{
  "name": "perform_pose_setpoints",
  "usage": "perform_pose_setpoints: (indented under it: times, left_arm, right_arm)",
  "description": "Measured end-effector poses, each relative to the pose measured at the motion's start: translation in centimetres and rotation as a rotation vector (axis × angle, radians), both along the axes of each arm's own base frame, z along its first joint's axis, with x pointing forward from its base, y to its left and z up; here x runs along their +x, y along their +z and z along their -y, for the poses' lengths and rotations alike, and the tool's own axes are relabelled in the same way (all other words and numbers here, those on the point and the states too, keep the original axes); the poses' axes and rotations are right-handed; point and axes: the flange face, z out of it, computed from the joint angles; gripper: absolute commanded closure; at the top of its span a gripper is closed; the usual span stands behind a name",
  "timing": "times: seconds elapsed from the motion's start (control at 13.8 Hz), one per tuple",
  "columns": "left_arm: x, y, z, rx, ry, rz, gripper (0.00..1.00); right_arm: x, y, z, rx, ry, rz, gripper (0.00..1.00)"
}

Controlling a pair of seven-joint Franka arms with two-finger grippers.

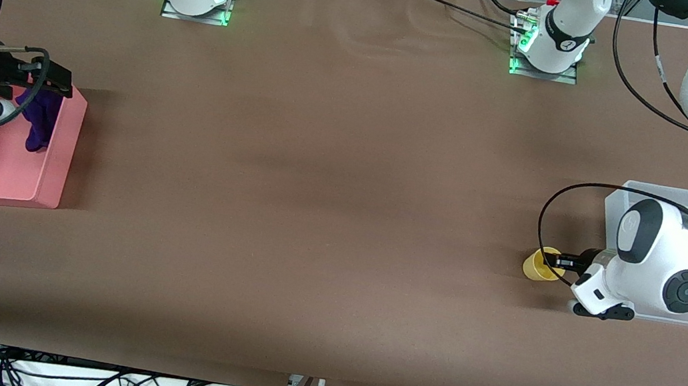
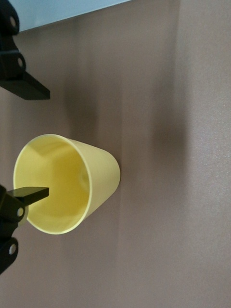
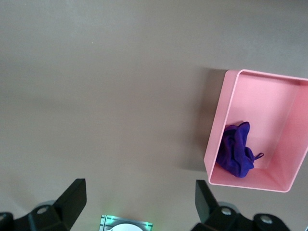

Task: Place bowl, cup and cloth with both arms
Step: 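Raise the right gripper while the left gripper reaches the yellow cup, then grasp the yellow cup with the left gripper and carry it over the bowl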

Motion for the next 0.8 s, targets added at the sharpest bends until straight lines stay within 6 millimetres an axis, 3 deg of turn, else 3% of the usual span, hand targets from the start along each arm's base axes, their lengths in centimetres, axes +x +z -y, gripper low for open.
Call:
perform_pose_setpoints:
  times: [0.07,0.14,0.43,0.65,0.8]
  left_arm:
    - [0.0,-0.3,-0.1,0.0,0.003,0.001,0.88]
    - [0.1,-0.7,-0.1,-0.001,0.006,0.002,1.0]
    - [0.0,-1.2,-0.2,-0.002,0.011,-0.001,1.0]
    - [0.2,-0.9,-0.2,-0.01,0.017,0.005,1.0]
    - [0.3,-0.1,-0.1,-0.008,0.018,0.006,1.0]
  right_arm:
    - [-0.1,0.9,0.1,0.002,-0.001,0.033,0.0]
    - [-0.3,1.9,0.2,0.004,-0.002,0.063,0.0]
    - [-2.5,5.1,1.6,0.003,-0.022,0.115,0.0]
    - [-4.2,4.4,4.1,0.001,-0.063,0.085,0.0]
    - [-5.4,3.6,4.3,0.001,-0.069,0.059,0.0]
